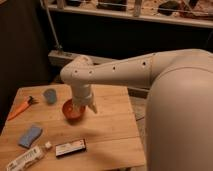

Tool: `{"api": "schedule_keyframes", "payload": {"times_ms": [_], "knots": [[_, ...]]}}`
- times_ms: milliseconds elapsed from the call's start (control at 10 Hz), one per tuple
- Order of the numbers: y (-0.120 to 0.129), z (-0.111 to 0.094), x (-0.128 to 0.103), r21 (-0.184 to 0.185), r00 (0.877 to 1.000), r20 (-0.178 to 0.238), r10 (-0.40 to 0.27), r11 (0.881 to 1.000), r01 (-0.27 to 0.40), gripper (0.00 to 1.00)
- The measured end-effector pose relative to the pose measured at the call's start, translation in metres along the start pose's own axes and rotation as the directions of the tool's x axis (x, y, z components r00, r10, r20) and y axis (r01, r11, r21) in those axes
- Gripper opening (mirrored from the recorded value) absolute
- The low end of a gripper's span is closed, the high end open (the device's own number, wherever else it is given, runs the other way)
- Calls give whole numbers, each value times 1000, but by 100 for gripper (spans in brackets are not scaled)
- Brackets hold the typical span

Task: Place the pepper on the white sponge

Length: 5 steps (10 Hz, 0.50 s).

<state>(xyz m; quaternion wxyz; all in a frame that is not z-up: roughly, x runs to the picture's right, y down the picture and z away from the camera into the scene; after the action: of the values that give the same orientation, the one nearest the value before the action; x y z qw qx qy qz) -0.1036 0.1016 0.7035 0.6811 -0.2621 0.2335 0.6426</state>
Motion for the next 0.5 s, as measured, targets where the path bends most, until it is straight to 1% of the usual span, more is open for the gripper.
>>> {"api": "schedule_keyframes", "payload": {"times_ms": [200,300,400,500], "knots": [[0,0,0,-1,1000,0,0,1000,0,65],[1,1,-3,-4,1000,0,-10,1000,10,65],[1,3,-9,6,999,4,-39,999,39,65],[3,7,-15,21,996,0,-88,996,88,65]]}}
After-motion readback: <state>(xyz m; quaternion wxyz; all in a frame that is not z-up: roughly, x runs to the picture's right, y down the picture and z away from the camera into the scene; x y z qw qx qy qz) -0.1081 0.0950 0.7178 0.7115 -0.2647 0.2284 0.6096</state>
